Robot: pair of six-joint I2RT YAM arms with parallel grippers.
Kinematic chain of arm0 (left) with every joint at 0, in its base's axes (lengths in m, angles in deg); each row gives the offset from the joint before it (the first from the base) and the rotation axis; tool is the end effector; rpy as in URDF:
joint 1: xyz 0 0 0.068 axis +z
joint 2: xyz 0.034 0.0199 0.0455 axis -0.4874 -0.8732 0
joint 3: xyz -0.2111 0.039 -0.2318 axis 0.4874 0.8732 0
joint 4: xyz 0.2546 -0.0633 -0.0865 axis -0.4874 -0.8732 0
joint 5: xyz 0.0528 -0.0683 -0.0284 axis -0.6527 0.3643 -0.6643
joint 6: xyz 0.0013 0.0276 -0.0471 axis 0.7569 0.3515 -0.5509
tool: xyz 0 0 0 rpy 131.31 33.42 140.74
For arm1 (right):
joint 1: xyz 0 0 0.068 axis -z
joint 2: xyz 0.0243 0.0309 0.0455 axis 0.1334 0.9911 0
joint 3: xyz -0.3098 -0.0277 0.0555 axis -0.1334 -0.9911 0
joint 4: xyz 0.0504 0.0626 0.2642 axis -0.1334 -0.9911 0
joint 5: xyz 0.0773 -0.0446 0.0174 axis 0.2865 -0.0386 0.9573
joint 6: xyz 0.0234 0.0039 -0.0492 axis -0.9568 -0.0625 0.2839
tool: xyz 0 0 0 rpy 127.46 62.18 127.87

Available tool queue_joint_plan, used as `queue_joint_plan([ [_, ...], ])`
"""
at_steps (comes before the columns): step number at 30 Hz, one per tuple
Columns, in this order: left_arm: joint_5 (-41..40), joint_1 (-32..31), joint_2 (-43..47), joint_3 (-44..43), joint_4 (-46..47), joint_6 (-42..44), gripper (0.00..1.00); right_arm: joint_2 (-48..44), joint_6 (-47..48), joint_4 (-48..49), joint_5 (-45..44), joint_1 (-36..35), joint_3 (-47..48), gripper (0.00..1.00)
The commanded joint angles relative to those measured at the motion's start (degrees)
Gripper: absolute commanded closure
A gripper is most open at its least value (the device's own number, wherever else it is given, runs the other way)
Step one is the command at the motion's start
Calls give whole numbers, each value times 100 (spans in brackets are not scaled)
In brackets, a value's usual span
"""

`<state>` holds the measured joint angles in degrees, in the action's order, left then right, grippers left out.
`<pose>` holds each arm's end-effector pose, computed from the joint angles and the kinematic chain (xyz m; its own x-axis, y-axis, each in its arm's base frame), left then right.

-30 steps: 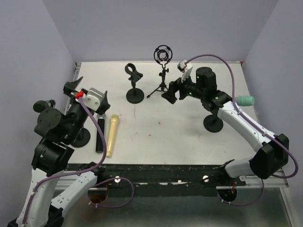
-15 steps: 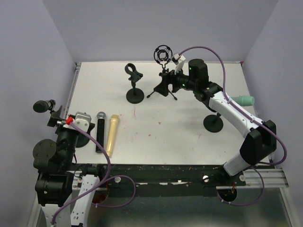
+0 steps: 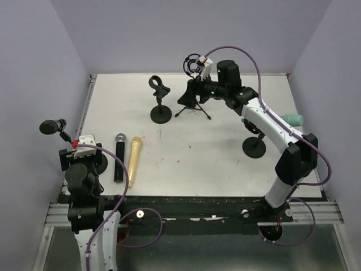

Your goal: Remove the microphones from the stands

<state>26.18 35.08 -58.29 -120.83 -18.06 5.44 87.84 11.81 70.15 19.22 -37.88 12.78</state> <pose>0.0171 0.0121 0.3420 -0.1745 0.2622 -0.9491 -0.3421 0.8877 0.3081 0.3607 0.2313 0.4075 -0.4283 -0.1165 -0.8961 -0.7885 0.5325 0.3077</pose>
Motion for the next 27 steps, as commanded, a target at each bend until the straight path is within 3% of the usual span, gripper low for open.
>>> queue_joint_plan([
  [1,-1204,191,-65,613,1578,-573,20,242,157,-520,61,-133,525,0],
  [9,-1451,243,-399,1651,4013,104,21,339,438,-819,-141,-327,781,0],
  [19,-1188,551,-978,1802,4955,17,25,347,535,-960,-220,-380,798,0],
  [27,-1065,771,-1691,1415,4999,-528,32,321,518,-969,-343,-397,764,0],
])
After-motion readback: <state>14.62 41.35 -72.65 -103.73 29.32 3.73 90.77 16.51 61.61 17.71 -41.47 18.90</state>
